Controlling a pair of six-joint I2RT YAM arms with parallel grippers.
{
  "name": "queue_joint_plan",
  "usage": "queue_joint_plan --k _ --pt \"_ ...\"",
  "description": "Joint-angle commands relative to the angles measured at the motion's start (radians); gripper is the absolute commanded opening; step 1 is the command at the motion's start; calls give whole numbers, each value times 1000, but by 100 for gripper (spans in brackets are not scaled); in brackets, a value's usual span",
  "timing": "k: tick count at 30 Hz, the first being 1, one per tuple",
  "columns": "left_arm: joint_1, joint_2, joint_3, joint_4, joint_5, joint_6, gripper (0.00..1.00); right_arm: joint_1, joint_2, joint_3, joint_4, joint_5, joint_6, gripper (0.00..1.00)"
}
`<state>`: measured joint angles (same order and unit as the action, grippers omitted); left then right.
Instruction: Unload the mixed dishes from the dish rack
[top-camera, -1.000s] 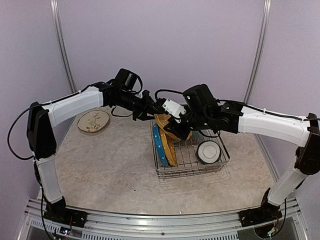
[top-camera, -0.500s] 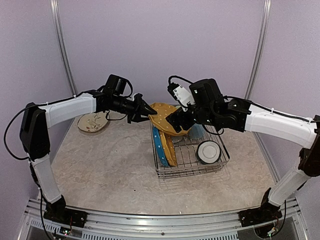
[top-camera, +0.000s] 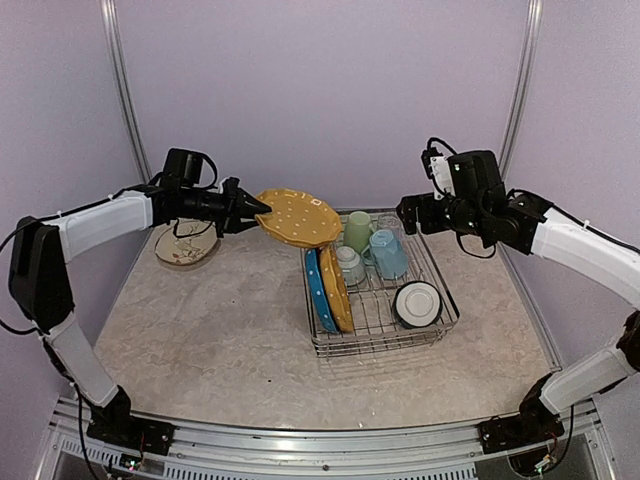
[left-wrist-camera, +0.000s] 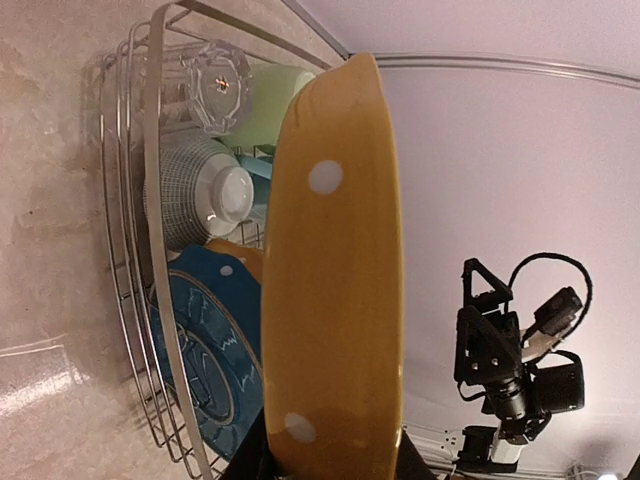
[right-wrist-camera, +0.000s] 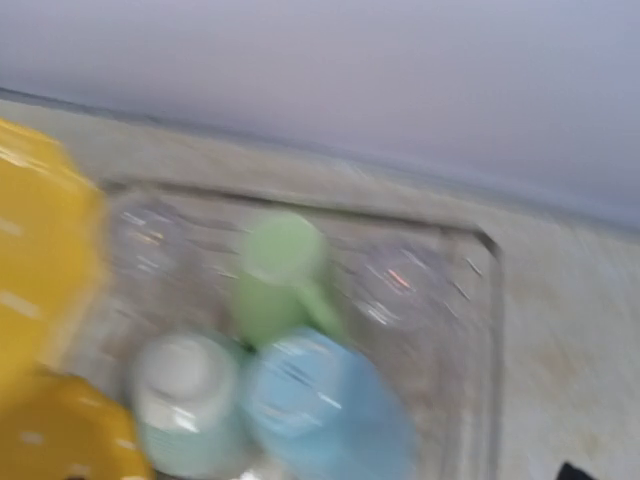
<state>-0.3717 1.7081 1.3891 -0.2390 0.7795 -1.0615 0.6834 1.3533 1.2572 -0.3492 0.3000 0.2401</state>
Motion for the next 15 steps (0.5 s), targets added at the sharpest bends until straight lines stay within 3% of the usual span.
queue_joint_plan --k 1,9,15 --pt "101 -124 -55 95 19 52 0 -72 -34 -80 -39 -70 51 100" --pt "355 -274 -225 131 22 47 0 -112 -94 -151 -15 -90 43 100" --pt "541 -348 -322 129 -101 38 0 -117 -94 -152 -40 -42 37 100"
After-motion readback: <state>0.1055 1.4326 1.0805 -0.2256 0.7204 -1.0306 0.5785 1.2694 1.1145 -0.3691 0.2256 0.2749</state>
